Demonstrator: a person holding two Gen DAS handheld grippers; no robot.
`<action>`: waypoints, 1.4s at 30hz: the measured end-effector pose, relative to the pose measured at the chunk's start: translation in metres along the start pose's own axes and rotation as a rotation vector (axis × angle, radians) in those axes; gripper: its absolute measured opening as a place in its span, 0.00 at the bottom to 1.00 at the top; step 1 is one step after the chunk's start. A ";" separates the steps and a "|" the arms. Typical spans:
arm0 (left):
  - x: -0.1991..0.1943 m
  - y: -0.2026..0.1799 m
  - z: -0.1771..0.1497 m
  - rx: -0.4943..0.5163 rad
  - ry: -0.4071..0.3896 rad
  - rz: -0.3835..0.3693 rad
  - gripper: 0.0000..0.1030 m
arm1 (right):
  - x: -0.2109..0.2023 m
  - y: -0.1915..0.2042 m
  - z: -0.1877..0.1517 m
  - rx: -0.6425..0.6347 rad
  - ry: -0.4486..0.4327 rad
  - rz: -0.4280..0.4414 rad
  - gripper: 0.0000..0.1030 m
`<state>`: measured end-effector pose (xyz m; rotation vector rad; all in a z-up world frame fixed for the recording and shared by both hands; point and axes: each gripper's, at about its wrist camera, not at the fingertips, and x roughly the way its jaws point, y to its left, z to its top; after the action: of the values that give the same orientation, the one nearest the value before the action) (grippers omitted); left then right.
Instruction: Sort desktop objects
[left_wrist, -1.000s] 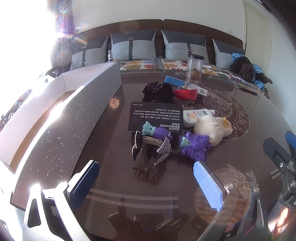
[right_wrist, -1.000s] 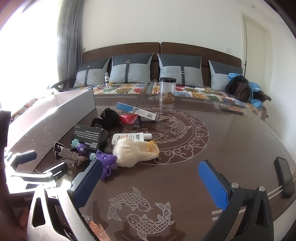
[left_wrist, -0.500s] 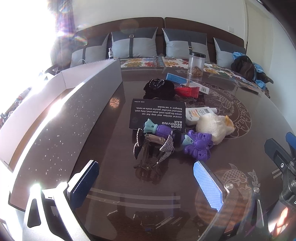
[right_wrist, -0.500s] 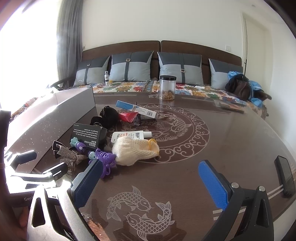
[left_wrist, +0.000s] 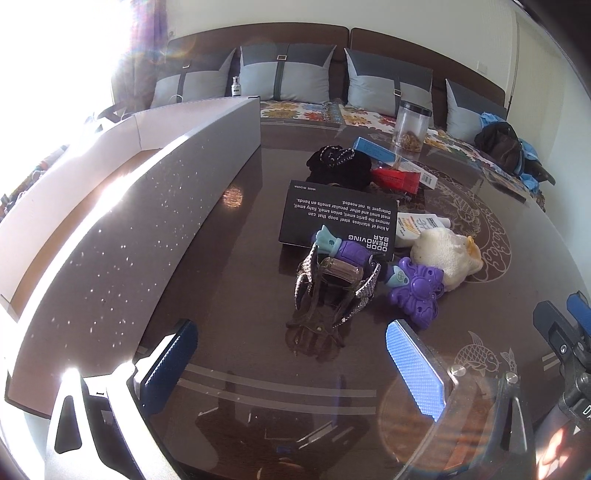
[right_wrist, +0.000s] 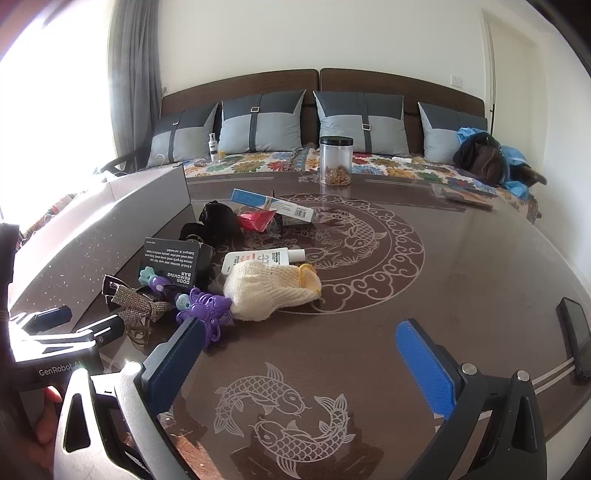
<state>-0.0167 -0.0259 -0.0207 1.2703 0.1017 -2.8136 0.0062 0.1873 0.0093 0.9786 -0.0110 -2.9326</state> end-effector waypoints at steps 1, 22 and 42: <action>0.001 -0.001 0.000 0.003 0.001 0.000 1.00 | 0.002 0.000 -0.001 0.003 0.009 0.002 1.00; 0.012 -0.005 -0.003 0.022 0.041 0.017 1.00 | 0.012 -0.008 0.000 0.045 0.041 0.010 1.00; 0.014 0.001 -0.002 -0.005 0.053 0.016 1.00 | 0.020 -0.001 -0.005 0.018 0.077 0.017 1.00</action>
<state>-0.0243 -0.0272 -0.0326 1.3393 0.1007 -2.7652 -0.0071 0.1874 -0.0067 1.0874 -0.0428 -2.8824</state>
